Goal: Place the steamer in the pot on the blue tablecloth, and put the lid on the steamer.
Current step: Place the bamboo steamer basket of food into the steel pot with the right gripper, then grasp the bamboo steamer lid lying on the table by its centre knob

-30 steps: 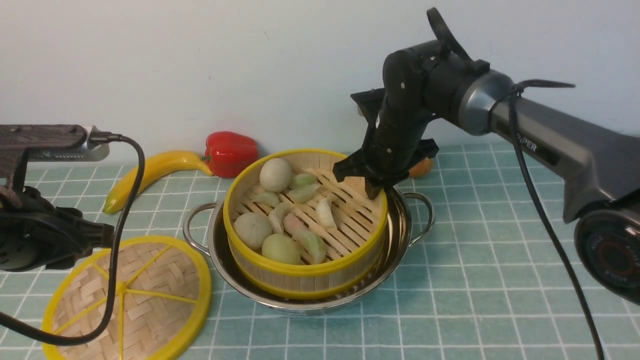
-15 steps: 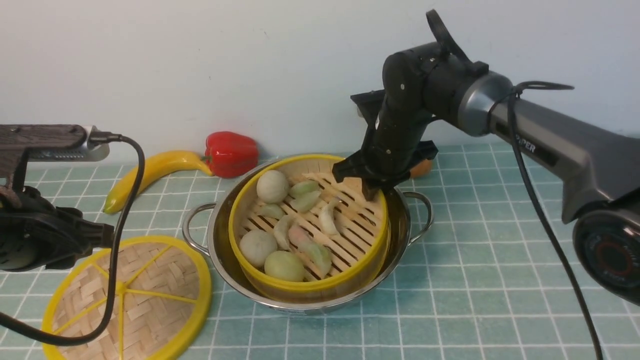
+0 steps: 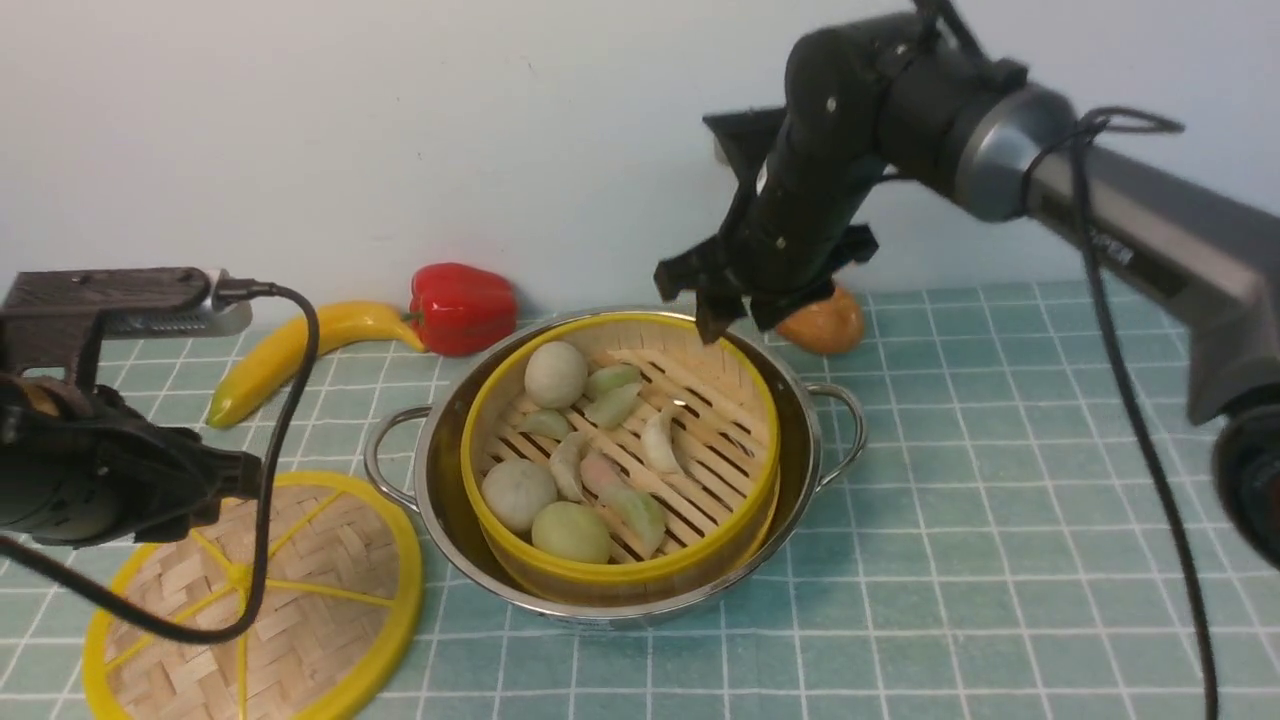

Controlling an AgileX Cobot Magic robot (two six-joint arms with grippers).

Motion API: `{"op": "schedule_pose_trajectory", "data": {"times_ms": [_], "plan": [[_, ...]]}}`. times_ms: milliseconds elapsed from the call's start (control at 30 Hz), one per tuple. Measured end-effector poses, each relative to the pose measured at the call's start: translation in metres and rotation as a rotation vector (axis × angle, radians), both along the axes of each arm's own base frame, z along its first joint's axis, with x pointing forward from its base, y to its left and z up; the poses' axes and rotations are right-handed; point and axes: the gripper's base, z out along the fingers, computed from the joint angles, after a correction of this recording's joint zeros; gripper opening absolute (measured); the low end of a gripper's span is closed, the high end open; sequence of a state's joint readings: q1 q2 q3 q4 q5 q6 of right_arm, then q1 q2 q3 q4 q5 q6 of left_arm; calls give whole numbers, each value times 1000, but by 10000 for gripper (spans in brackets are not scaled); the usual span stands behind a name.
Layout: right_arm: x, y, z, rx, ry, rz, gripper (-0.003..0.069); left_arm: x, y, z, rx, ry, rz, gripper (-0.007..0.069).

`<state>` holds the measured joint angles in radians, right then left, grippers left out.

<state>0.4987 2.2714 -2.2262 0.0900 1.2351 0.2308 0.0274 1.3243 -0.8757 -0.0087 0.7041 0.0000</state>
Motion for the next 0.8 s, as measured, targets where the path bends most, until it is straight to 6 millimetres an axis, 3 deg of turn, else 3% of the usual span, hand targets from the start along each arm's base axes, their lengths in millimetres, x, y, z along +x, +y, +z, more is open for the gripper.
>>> {"op": "schedule_pose_trajectory", "data": {"times_ms": [67,133,167,200,400,467,600,767,800], "plan": [[-6,-4,25,17,-49,3,386,7,0,-9,1,12,0,243],[-19,-11,63,52,-118,3,387,15,1,-21,7,40,-3,243],[-19,-11,63,52,-118,3,387,16,1,-22,14,42,-7,243],[-31,-18,91,76,-173,9,387,19,2,-29,18,59,-9,243],[-83,-46,184,155,-378,42,387,29,3,-53,19,130,-3,243],[-114,-63,224,192,-477,53,387,31,3,-58,19,147,-1,243],[-168,-92,278,254,-622,59,387,32,3,-63,21,163,-2,243],[-223,-122,318,313,-754,65,387,35,4,-64,35,146,-9,243],[-243,-132,329,338,-795,68,387,36,4,-64,37,133,-5,243]]}}
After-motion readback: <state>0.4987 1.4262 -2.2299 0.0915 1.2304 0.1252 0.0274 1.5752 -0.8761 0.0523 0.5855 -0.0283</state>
